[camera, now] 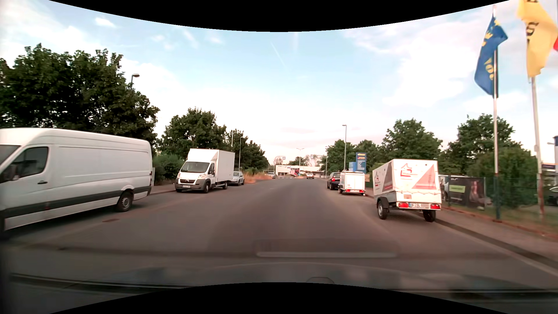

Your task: Follow the waypoints while adhering to traffic rules and regulations

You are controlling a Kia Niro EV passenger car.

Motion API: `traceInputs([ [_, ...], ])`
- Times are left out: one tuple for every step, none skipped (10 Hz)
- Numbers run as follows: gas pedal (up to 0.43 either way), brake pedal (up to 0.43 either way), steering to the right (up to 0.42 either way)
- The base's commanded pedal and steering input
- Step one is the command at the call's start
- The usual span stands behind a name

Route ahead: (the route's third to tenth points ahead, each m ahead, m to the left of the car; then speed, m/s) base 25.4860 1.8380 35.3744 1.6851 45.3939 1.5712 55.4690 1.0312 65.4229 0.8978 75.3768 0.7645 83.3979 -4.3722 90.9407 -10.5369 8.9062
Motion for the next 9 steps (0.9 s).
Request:
traceInputs([
  [0.098, 0.000, 0.014],
  [0.087, 0.000, 0.012],
  [0.067, 0.000, 0.011],
  [0.059, 0.000, 0.011],
  [0.028, 0.000, 0.011],
  [0.028, 0.000, 0.011],
  [0.028, 0.000, 0.010],
  [0.028, 0.000, 0.010],
  [0.028, 0.000, 0.010],
])
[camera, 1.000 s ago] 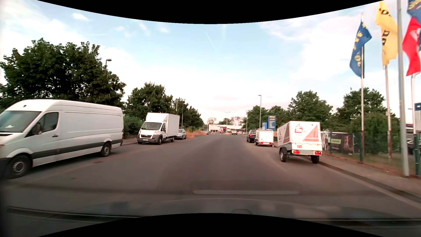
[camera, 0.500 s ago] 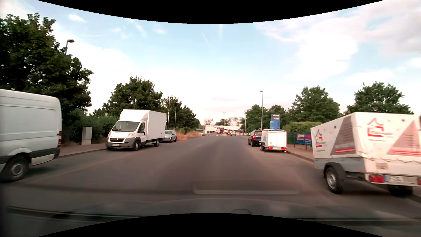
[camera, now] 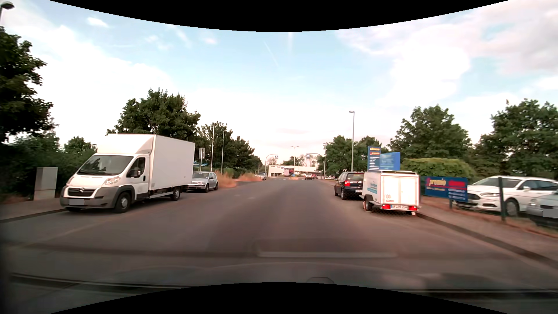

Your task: Follow the waypoints while adhering to traffic rules and regulations

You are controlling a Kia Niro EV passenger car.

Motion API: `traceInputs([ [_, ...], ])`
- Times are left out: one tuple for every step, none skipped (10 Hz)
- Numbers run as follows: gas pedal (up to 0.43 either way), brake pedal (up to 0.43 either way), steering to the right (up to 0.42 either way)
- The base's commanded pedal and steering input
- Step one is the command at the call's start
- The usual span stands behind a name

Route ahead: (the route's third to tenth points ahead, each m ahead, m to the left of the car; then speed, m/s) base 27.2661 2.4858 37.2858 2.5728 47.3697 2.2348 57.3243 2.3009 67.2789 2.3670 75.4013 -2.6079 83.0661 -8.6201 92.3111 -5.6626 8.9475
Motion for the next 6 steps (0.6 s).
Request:
traceInputs([
  [0.028, 0.000, 0.010],
  [0.028, 0.000, 0.010],
  [0.028, 0.000, 0.010],
  [0.028, 0.000, 0.010],
  [0.028, 0.000, 0.010],
  [0.008, 0.000, 0.010],
])
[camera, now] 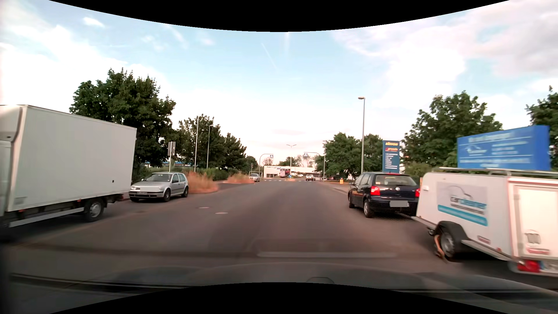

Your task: Follow the waypoints while adhering to traffic rules and regulations

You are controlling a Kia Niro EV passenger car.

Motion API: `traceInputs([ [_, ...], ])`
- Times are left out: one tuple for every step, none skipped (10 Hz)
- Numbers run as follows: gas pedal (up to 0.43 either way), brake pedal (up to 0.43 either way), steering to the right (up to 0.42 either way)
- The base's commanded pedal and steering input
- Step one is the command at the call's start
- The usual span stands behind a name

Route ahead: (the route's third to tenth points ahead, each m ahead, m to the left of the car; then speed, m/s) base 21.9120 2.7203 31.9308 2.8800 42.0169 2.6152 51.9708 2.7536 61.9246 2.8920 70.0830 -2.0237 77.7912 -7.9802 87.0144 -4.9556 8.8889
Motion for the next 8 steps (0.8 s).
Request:
traceInputs([
  [0.008, 0.000, 0.010],
  [0.000, 0.000, 0.010],
  [0.000, 0.000, 0.010],
  [0.000, 0.000, 0.010],
  [0.000, 0.000, 0.010],
  [0.000, 0.000, 0.010],
  [0.000, 0.000, 0.010],
  [0.000, 0.000, 0.010],
])
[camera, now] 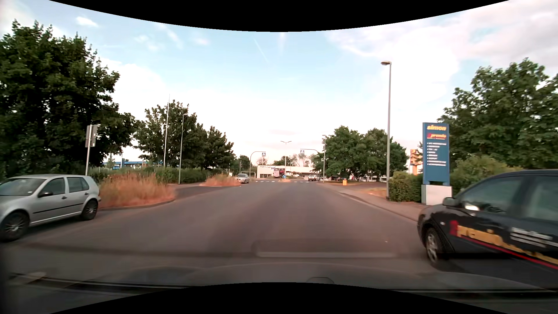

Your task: Follow the waypoints while adhering to traffic rules and regulations

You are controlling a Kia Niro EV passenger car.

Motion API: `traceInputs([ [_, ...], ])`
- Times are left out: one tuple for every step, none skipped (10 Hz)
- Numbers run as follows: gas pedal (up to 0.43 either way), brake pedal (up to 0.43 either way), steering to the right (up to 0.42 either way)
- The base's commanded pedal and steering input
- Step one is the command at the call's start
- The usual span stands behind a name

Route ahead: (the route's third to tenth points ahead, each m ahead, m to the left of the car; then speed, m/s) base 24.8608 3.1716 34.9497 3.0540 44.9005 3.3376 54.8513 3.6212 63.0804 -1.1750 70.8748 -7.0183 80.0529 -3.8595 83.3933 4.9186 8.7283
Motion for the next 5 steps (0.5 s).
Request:
traceInputs([
  [0.000, 0.000, 0.010],
  [0.000, 0.000, 0.010],
  [0.000, 0.000, 0.010],
  [0.000, 0.000, 0.010],
  [0.000, 0.000, 0.010],
])
